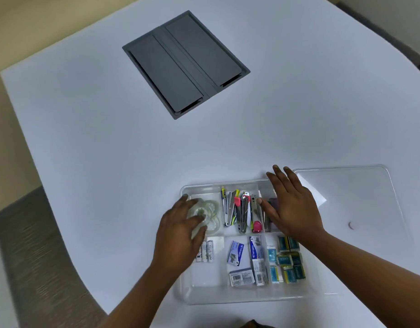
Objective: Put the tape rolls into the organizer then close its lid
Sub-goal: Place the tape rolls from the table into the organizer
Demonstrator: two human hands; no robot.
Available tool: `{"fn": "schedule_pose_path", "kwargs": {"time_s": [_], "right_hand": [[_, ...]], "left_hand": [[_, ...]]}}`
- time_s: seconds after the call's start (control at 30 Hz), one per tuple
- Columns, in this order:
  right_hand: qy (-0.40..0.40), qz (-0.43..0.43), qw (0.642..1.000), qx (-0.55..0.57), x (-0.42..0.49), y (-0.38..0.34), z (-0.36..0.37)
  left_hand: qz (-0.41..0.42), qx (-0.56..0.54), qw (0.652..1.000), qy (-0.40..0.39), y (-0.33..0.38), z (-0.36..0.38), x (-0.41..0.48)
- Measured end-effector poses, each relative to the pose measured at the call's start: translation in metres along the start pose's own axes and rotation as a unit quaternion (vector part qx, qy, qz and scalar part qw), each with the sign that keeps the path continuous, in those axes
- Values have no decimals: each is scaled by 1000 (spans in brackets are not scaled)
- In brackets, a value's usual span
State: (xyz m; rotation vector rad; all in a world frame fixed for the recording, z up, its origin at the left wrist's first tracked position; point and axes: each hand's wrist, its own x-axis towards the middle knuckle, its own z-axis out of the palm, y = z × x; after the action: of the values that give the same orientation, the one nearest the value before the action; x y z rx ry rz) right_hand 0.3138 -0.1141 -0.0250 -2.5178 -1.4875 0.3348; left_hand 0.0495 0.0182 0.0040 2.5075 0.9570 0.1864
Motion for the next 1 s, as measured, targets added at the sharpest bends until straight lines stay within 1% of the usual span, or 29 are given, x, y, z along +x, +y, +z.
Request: {"fn": "schedule_pose_path", "kwargs": {"time_s": [0.07,0.17,0.27,0.4,0.43,0.53,0.57,0.6,0.67,0.73,0.83,0.9,1.0], "right_hand": [[-4,0,1000,1,0,0,-1],[-2,-3,1000,0,-1,-2,-4],[5,-11,1000,8,0,-5,-8],[1,2,999,41,5,-3,-12],[-5,10,999,42,6,-6,-12],[-6,39,999,29,7,-17,-17],[4,27,999,30,6,-25,-21],[15,-4,999,33,3,-34,-23],[16,-80,996,45,-6,-56,-26],[-19,-123,991,55,-14,-78,-26],[-68,-134,987,59,-19,-103,-17],[-68,-140,986,62,-16,-114,-11],[-59,-133,989,30,-10,-129,-1]], "left_hand": [[-4,16,1000,-16,3,5,-8],[-31,23,999,-19,8,8,-9],[-30,43,998,-34,8,8,-10],[-27,23,999,8,-3,-2,-19],[-46,16,999,22,-9,-3,-24],[-139,-23,989,48,-30,-1,-40],[-150,-28,987,54,-37,2,-46],[-145,-28,988,54,-45,5,-52],[-109,-19,993,29,-60,12,-63],[-98,1,995,-16,-70,20,-71],[-152,25,984,-95,-74,34,-76],[-164,41,975,-145,-75,42,-74],[-167,48,965,-194,-80,45,-70]]}}
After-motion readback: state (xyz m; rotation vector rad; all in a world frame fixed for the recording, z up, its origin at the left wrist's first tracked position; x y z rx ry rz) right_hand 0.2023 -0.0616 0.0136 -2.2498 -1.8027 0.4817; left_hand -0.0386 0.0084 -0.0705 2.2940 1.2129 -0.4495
